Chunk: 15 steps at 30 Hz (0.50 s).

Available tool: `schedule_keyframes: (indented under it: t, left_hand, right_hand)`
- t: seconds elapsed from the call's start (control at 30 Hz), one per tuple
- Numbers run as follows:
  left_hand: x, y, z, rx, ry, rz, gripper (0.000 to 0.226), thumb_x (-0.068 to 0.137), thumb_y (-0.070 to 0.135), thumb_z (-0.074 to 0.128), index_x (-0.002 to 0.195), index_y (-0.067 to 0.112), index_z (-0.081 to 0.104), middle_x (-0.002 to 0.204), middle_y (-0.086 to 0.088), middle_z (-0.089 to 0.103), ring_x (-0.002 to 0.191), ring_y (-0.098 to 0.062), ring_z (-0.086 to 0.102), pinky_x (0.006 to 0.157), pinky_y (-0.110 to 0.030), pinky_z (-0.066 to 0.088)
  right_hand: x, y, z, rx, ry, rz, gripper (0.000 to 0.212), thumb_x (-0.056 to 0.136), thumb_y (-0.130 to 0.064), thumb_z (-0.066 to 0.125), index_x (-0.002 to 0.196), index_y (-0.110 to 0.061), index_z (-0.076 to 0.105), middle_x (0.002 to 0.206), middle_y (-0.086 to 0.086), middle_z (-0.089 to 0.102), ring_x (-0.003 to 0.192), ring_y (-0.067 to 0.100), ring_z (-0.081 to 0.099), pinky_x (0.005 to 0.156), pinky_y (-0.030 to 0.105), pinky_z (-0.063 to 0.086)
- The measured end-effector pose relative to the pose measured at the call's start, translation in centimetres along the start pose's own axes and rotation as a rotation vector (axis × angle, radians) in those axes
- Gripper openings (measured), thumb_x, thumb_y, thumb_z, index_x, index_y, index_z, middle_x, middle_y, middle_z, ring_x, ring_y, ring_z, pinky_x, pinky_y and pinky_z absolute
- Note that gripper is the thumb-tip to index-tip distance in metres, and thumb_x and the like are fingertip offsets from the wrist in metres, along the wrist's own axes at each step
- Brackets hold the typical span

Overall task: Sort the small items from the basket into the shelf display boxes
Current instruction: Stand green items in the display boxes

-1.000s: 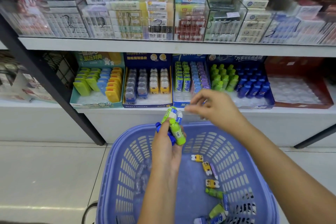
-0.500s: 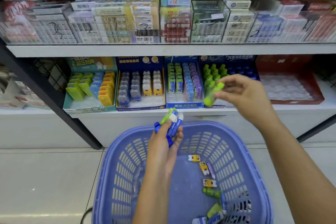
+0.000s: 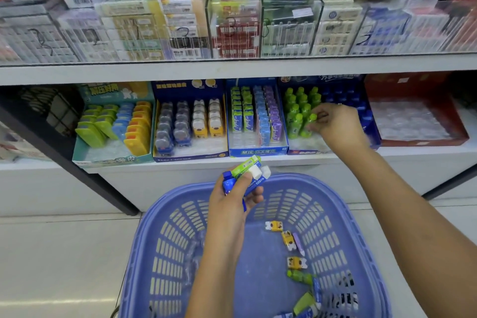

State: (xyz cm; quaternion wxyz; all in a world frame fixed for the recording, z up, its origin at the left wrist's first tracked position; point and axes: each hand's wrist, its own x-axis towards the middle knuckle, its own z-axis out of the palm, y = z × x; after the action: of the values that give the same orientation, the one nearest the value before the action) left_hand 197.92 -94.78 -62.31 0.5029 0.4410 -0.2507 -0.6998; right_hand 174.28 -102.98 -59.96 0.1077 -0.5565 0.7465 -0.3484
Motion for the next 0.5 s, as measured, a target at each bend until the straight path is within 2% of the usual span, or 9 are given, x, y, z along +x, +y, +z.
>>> schedule_keyframes:
  t: [0.13, 0.23, 0.3, 0.37, 0.4, 0.43, 0.5]
  left_hand:
    - [-0.5, 0.0, 0.6, 0.064, -0.064, 0.030, 0.012, 0.085, 0.011, 0.067, 0.097, 0.012, 0.067, 0.085, -0.004, 0.073, 0.064, -0.015, 0.063, 0.057, -0.023, 0.053]
    - [-1.1, 0.2, 0.8, 0.119, -0.105, 0.054, 0.012, 0.085, 0.009, 0.067, 0.096, 0.012, 0.067, 0.084, -0.006, 0.072, 0.063, -0.015, 0.061, 0.057, -0.024, 0.052]
    - [-1.3, 0.3, 0.7, 0.174, -0.124, 0.068, 0.012, 0.084, 0.009, 0.068, 0.096, 0.012, 0.067, 0.083, -0.006, 0.071, 0.062, -0.016, 0.061, 0.056, -0.025, 0.052]
    - [-1.3, 0.3, 0.5, 0.250, -0.152, 0.086, 0.013, 0.082, 0.011, 0.071, 0.094, 0.015, 0.067, 0.079, -0.006, 0.070, 0.062, -0.017, 0.061, 0.055, -0.026, 0.052]
    - [-1.3, 0.3, 0.4, 0.286, -0.172, 0.090, 0.014, 0.081, 0.012, 0.072, 0.094, 0.015, 0.067, 0.077, -0.006, 0.070, 0.062, -0.018, 0.061, 0.055, -0.026, 0.051]
    - [-1.4, 0.3, 0.3, 0.320, -0.190, 0.091, 0.016, 0.080, 0.012, 0.073, 0.095, 0.016, 0.067, 0.076, -0.006, 0.069, 0.061, -0.019, 0.060, 0.055, -0.027, 0.051]
    - [-1.5, 0.4, 0.1, 0.386, -0.219, 0.089, 0.019, 0.078, 0.013, 0.075, 0.095, 0.016, 0.067, 0.072, -0.005, 0.068, 0.059, -0.018, 0.059, 0.054, -0.027, 0.050]
  right_hand:
    - [0.3, 0.1, 0.7, 0.028, 0.003, 0.039, 0.034, 0.069, -0.007, 0.081, 0.100, -0.002, 0.068, 0.090, 0.015, 0.067, 0.076, 0.018, 0.059, 0.073, 0.025, 0.047]
    - [0.3, -0.5, 0.2, -0.023, -0.051, 0.055, 0.035, 0.069, -0.006, 0.080, 0.101, -0.002, 0.066, 0.092, 0.018, 0.067, 0.080, 0.025, 0.062, 0.077, 0.031, 0.050]
    - [-0.5, -1.5, -0.4, -0.131, -0.026, 0.011, 0.040, 0.070, -0.010, 0.080, 0.106, -0.005, 0.063, 0.099, 0.017, 0.063, 0.081, 0.025, 0.058, 0.075, 0.029, 0.046]
    - [-2.0, -3.2, -1.4, -0.092, 0.005, -0.083, 0.038, 0.068, -0.020, 0.082, 0.102, -0.013, 0.064, 0.097, 0.007, 0.058, 0.080, 0.017, 0.052, 0.072, 0.026, 0.042]
    - [-2.9, -4.2, -2.0, 0.014, -0.071, -0.128, 0.034, 0.066, -0.026, 0.083, 0.094, -0.019, 0.066, 0.093, 0.001, 0.059, 0.079, 0.013, 0.053, 0.072, 0.024, 0.043]
    - [-4.0, -5.4, -2.6, 0.143, -0.226, -0.170, 0.029, 0.064, -0.033, 0.083, 0.088, -0.024, 0.068, 0.088, -0.005, 0.061, 0.080, 0.008, 0.056, 0.071, 0.021, 0.045]
    - [-6.4, -7.5, -3.3, 0.298, -0.615, -0.228, 0.027, 0.063, -0.039, 0.078, 0.087, -0.029, 0.071, 0.088, -0.012, 0.064, 0.087, 0.003, 0.060, 0.074, 0.018, 0.050]
